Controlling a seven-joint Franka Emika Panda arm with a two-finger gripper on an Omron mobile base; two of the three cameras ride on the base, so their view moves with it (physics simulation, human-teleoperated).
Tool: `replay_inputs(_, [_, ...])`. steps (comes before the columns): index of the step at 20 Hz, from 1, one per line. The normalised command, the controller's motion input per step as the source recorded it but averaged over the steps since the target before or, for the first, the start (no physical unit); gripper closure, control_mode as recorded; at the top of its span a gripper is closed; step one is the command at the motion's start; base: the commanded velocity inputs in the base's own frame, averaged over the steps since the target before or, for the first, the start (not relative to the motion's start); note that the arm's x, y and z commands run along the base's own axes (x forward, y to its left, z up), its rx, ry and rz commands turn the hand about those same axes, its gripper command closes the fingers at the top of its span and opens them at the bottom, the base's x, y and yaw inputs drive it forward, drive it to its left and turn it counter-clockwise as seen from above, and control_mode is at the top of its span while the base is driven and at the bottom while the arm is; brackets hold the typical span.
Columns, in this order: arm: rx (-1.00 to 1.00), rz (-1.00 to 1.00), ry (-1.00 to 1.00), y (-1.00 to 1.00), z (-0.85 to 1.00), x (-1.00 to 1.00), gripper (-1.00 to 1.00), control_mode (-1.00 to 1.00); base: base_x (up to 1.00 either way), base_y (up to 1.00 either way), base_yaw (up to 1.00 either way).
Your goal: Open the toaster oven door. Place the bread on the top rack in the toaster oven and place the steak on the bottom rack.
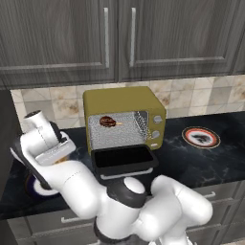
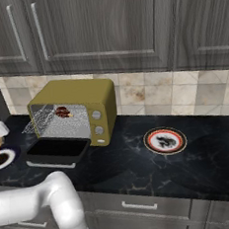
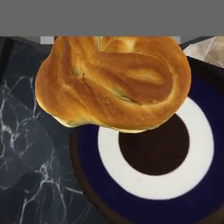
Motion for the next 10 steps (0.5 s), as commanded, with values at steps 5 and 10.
replay_inputs(5, [0.01, -0.02, -0.01, -0.43, 0.48, -0.22, 1.0, -1.0, 0.0, 0.0, 0.0])
replay_inputs(10, [0.02, -0.03, 0.0, -0.48, 0.46, -0.17, 1.0, -1.0, 0.0, 0.0, 0.0])
